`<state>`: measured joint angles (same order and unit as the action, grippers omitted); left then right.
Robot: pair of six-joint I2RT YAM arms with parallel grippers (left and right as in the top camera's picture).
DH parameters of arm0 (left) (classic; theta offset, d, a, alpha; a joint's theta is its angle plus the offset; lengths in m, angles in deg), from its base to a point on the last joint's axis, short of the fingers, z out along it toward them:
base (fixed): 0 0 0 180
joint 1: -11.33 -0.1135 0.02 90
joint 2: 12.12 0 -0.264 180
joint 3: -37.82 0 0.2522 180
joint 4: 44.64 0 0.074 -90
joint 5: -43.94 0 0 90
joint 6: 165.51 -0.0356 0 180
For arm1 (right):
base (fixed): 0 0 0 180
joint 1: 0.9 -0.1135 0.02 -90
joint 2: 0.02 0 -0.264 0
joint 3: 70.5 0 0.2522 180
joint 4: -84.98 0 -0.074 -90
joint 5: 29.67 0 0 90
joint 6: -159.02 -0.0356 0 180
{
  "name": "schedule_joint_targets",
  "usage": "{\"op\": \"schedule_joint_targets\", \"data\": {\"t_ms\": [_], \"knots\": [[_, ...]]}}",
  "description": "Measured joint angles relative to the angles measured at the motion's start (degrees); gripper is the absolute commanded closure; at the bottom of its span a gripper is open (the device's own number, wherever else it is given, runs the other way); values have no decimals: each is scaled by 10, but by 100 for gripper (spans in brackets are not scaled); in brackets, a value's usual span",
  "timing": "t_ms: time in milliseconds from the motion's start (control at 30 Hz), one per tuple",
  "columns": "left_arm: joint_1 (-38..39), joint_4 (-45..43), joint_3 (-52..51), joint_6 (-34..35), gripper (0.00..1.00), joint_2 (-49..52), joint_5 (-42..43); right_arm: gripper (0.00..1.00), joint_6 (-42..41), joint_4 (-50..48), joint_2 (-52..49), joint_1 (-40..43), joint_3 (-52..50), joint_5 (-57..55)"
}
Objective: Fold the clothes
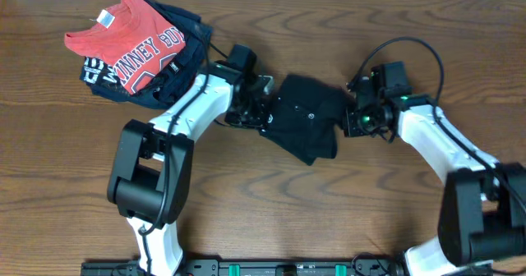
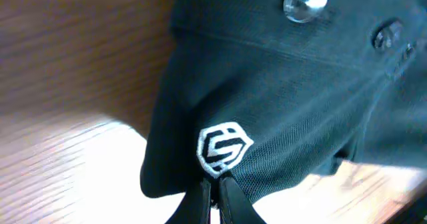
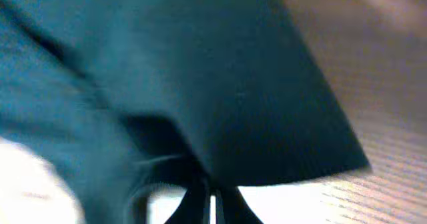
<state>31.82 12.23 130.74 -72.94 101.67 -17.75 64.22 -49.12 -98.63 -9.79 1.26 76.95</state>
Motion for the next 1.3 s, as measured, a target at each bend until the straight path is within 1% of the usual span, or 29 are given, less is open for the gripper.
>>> {"op": "schedule_joint_targets", "data": {"t_ms": [133,167,233,267,300,333,367,400,433,500,633,700,733,767,800,833,867,933,967,1000,1033,1100,1133,1200,1267,1300], "knots": [[-26,21,0,0,94,0,-2,99,-17,-3,-13,4,0,-63],[-29,24,0,0,93,0,-2,97,-19,-4,-12,6,0,-71],[-36,27,0,0,90,0,-2,88,-25,-3,-12,11,0,-81],[-38,28,0,-1,87,0,-2,80,-25,-3,-11,15,0,-86],[-39,28,0,-2,84,0,-2,77,-25,-3,-9,19,0,-83],[-39,29,0,-2,83,0,-3,73,-16,-3,-7,24,0,-72],[-39,30,0,0,76,0,-3,67,-3,-3,-3,28,0,-53],[-39,29,0,-2,73,0,-4,63,8,-2,1,32,0,-30],[-39,29,0,-3,71,0,-4,62,16,1,5,33,0,-7],[-40,29,0,1,71,0,-5,62,37,12,14,34,0,37],[-39,30,0,1,71,0,-5,54,77,38,21,31,0,113],[-39,30,0,1,71,0,-5,52,97,55,21,20,0,130],[-39,30,0,1,73,0,-5,52,107,63,21,8,0,136],[-39,29,0,1,78,0,-5,52,114,66,21,-4,0,139],[-39,29,0,2,81,0,-4,54,119,66,21,-15,-1,140],[-39,28,0,1,89,0,-4,55,125,61,21,-30,-3,140],[-39,26,0,2,94,0,-4,57,128,52,21,-45,-9,137],[-39,24,0,0,94,0,-5,67,123,24,21,-70,-25,124],[-39,23,0,0,94,0,-4,70,119,15,20,-78,-32,117],[-39,23,0,0,94,0,-4,75,110,1,18,-88,-43,104],[-39,23,0,0,94,0,-4,83,97,-10,16,-96,-56,90],[-39,23,0,0,94,0,-4,90,84,-27,14,-104,-79,68],[-39,24,0,0,94,0,-4,95,79,-29,14,-104,-88,57],[-39,32,0,-2,94,0,-4,99,63,-29,12,-102,-99,32],[-39,44,0,-6,94,0,-6,99,48,-29,12,-95,-100,17],[-40,51,0,-8,92,0,-8,99,37,-26,12,-89,-98,10]]}}
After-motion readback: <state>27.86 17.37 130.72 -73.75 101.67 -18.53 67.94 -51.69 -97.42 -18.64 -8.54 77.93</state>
